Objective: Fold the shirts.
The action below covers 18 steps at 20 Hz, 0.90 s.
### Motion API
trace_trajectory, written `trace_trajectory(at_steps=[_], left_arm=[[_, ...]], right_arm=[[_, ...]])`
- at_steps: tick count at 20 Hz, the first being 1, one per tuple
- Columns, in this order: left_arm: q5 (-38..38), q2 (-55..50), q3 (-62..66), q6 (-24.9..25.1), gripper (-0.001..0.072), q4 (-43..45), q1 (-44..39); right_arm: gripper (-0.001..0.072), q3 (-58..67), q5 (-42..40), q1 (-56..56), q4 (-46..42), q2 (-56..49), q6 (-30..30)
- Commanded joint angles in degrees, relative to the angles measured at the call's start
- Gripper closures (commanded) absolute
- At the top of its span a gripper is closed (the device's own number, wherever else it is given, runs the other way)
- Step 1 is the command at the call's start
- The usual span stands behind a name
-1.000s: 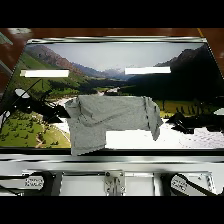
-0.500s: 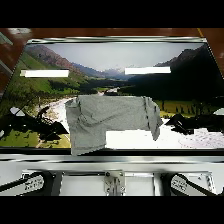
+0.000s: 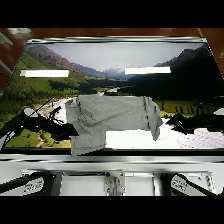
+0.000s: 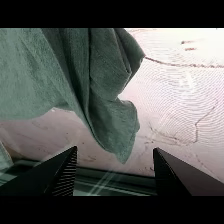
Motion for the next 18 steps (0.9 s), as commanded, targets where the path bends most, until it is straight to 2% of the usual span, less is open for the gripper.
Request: trace_trajectory(at_steps=[1,6,8,11,15,18], left_arm=[[0.94,-0.17,0.07,-0.46,0.0043,0.81,-0.55],[1.07,-0.09,-0.24,-3.45,0.0047,4.28,7.34],[2.05,-0.20,-1.79,-3.41,0.0116,4.52,7.21],[3.43,-0.22,-3.93,-3.17,0.0114,4.57,6.88],[5.68,-0.20,-3.89,-0.83,0.0113,-2.25,6.86],[8.07,-0.24,-3.91,-0.20,0.0113,-6.69,6.56]], right_arm=[[0.0122,-0.02,0.20,-0.04,0.02,-0.02,0.04],[0.0122,-0.44,0.11,-0.04,0.35,-0.02,0.07],[0.0121,-3.10,-0.42,-0.04,3.32,-0.02,-0.81],[0.0121,-7.41,-2.25,-0.04,4.22,-0.02,-2.10],[0.0121,-8.13,-4.61,-0.02,8.17,-0.02,-2.73],[0.0121,-8.13,-8.66,5.03,9.53,-0.07,-2.71]])
